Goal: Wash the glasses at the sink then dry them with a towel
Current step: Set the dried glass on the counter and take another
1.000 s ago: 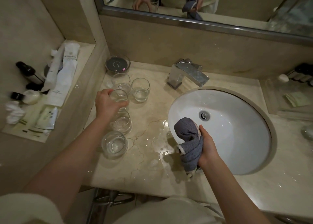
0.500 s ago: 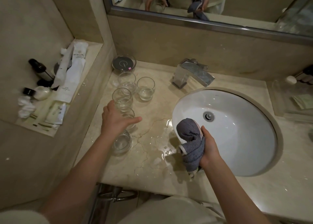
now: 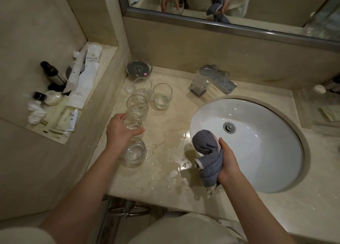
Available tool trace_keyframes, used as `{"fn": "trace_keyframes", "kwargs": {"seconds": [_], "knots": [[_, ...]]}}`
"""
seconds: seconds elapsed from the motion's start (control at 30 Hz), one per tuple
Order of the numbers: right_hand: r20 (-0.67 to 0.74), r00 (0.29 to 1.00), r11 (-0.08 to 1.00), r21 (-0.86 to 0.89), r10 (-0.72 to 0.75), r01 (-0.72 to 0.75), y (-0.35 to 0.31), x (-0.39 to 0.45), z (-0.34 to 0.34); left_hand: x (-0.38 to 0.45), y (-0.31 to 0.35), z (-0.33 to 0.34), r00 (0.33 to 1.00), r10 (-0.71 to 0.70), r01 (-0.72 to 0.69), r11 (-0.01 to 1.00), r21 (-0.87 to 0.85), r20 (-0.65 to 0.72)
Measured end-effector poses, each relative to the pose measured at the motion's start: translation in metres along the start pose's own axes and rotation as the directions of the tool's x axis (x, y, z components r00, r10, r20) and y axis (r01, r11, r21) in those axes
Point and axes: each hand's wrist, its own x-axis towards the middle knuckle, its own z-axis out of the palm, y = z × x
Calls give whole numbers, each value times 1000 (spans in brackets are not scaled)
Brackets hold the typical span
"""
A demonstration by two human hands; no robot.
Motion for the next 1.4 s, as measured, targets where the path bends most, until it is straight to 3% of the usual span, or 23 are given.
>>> {"fn": "trace_keyframes", "kwargs": {"seconds": [0.2,0.43,0.6,0.87,1.4], "knots": [[15,1000,1000,17,8,-8,3,1,0,0,-2,-6,996,-47,51,997,-53,78],[-8,1000,1000,-6,-23,23,5,7,-3,-37,-16,-12,987,-154,162,959,-232,49],[21,999,1000,13,-24,24,5,8,-4,-71,-27,-1,972,-173,207,951,-228,159],[22,999,999,-13,46,-46,8,0,0,-79,-29,2,986,-136,155,966,-206,101],[-22,1000,1000,7,18,-18,7,0,1,-73,-38,-12,981,-189,193,950,-244,41]]}}
